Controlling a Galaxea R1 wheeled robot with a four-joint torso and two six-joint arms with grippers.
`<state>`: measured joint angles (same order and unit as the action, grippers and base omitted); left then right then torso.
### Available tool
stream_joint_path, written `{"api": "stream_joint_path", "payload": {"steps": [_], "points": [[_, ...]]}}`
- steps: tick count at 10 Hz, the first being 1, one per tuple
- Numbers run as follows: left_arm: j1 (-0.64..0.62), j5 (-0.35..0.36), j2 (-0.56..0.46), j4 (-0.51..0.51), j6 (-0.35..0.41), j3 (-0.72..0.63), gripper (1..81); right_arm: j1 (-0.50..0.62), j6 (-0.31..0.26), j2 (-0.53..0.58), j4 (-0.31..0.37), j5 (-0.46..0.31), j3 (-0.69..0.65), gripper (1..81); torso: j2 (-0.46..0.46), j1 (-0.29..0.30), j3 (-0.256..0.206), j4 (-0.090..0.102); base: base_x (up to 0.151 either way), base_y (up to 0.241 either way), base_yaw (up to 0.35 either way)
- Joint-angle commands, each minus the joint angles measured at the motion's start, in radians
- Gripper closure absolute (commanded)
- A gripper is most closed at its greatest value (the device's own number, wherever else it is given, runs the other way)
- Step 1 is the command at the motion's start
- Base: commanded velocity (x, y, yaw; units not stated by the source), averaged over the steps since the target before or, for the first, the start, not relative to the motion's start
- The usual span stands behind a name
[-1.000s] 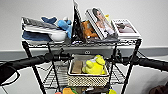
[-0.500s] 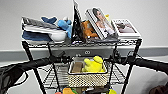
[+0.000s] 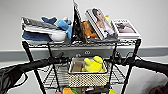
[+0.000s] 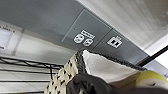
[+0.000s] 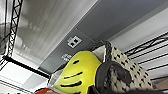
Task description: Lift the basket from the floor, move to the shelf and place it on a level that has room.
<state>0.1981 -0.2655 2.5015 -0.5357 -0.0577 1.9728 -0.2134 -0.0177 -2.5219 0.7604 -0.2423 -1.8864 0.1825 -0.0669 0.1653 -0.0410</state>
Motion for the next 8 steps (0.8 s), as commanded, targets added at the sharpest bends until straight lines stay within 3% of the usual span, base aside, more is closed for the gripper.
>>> {"api": "stream_joint_path", "payload": {"steps": [1, 6, 7, 8], "points": [[-0.159, -0.034, -0.064, 0.011, 0.009, -0.037, 1.0, 0.133, -0.007, 0.027, -0.015, -0.055, 0.017, 81.1, 0.000, 0.000, 0.000, 0.000, 0.000, 0.000, 0.000], [-0.160, -0.032, -0.151, 0.010, 0.009, -0.132, 1.0, 0.131, -0.005, 0.065, -0.009, -0.055, 0.078, 81.1, 0.000, 0.000, 0.000, 0.000, 0.000, 0.000, 0.000], [-0.160, -0.031, -0.163, 0.010, 0.009, -0.152, 1.0, 0.130, -0.005, 0.065, -0.007, -0.054, 0.083, 1.0, 0.000, 0.000, 0.000, 0.000, 0.000, 0.000, 0.000], [-0.157, -0.032, -0.182, 0.013, 0.009, -0.176, 1.0, 0.128, -0.005, 0.065, -0.006, -0.054, 0.086, 1.0, 0.000, 0.000, 0.000, 0.000, 0.000, 0.000, 0.000]]}}
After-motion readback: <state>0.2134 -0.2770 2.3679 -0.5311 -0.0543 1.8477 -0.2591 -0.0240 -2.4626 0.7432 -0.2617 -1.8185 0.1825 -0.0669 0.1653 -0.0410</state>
